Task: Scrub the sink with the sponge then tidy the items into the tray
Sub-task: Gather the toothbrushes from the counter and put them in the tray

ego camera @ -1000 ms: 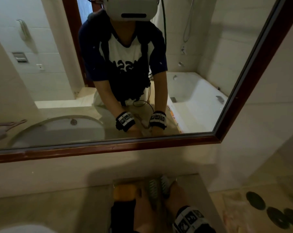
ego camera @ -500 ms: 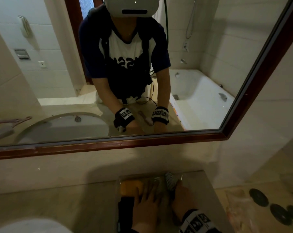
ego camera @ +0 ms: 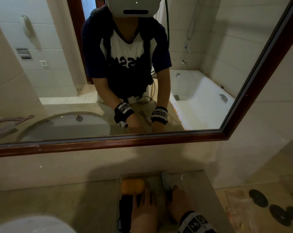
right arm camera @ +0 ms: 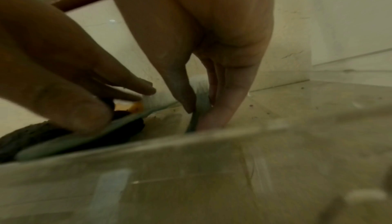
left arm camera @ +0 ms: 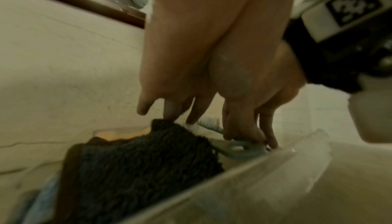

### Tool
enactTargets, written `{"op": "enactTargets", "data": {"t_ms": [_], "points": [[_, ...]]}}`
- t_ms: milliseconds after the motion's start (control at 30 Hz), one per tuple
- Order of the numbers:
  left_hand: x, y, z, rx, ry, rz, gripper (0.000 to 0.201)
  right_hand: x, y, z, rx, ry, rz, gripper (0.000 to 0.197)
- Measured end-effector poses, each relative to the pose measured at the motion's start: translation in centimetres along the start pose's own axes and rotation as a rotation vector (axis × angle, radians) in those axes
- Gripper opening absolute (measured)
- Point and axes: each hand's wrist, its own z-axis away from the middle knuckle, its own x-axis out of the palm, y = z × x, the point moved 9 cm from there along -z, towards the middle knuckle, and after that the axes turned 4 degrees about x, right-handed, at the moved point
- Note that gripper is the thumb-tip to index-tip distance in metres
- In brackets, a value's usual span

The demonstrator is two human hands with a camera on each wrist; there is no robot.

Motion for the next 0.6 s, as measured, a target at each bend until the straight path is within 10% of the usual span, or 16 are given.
{"op": "enactTargets", "data": {"t_ms": [133, 300, 600], "points": [[-3.8, -0.2, 0.7, 0.045, 0.5, 0.0, 0.055, 0.1, -0.1, 0.3, -0.008, -0.02, -0.007, 0.046], [-3.4, -0.5, 0.4, 0.026, 0.464, -0.08, 0.076, 0.9, -0.6, 0.0, -0.015, -0.03, 0.008, 0.045], [-3.3, -1.1, 3.7, 0.035, 0.363, 0.046, 0.055, -1.7, 1.1, 2.5, -0.028, 0.054, -0.001, 0.034]]}}
